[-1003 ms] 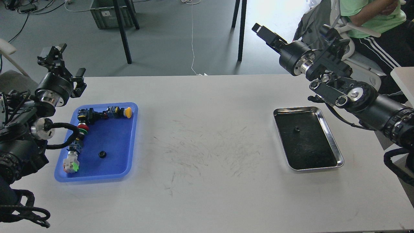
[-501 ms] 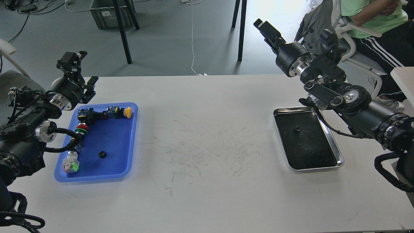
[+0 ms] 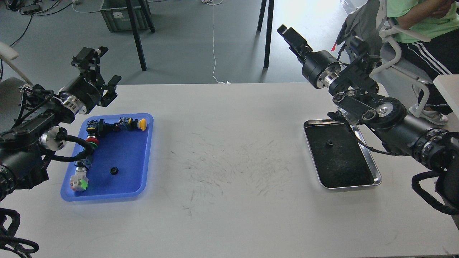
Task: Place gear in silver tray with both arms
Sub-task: 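Reach the left gripper into the blue tray toward the gears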
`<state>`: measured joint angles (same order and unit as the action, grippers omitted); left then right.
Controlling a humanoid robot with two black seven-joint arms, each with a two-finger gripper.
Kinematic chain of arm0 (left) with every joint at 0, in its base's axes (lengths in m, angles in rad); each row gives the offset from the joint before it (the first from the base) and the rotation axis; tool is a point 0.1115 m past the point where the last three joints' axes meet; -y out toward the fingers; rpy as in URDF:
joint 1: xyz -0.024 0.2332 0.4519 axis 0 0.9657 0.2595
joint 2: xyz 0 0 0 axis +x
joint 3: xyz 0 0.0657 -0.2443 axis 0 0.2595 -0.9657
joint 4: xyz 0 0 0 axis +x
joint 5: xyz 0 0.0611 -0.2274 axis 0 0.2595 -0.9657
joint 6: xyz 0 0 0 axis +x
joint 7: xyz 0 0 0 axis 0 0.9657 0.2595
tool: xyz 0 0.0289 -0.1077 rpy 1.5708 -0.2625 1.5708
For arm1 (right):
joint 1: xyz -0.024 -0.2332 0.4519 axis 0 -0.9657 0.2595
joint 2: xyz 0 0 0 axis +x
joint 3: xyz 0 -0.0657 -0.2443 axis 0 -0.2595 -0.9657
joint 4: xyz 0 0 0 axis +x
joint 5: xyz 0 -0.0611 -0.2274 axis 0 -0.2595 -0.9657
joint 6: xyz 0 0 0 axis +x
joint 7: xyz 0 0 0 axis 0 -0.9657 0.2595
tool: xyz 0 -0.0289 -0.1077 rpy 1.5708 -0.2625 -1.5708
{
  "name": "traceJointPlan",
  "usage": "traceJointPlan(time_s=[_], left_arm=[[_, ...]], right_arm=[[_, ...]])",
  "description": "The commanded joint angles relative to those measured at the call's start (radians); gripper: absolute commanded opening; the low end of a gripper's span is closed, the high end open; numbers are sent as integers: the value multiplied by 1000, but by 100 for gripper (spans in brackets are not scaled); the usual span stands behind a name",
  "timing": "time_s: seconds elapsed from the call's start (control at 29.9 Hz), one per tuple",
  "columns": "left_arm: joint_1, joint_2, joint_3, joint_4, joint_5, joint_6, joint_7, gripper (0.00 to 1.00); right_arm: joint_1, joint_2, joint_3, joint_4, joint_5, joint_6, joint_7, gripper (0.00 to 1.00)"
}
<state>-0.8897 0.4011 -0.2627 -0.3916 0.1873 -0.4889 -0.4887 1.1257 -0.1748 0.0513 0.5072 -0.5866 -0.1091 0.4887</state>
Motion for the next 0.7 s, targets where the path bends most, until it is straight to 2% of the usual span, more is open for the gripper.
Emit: traceJointPlan(time_s=[0.0, 0.17, 0.4, 0.6, 0.67], left_arm=[[-5, 12, 2, -145, 90, 0, 0, 99], [11, 73, -10, -331, 317, 0, 0, 99], [38, 110, 5, -412, 441, 0, 0, 99], [77, 203, 0, -464, 610, 3, 0, 99], [95, 261, 8, -516, 621, 39, 0, 99]], right_arm=[[-3, 0, 1, 2, 1, 0, 0, 88], [-9, -2, 1, 1, 1, 0, 0, 88], [-20, -2, 2, 1, 1, 0, 0, 89], [-21, -2, 19, 1, 1, 0, 0, 90], [-23, -3, 22, 1, 1, 0, 0, 91]])
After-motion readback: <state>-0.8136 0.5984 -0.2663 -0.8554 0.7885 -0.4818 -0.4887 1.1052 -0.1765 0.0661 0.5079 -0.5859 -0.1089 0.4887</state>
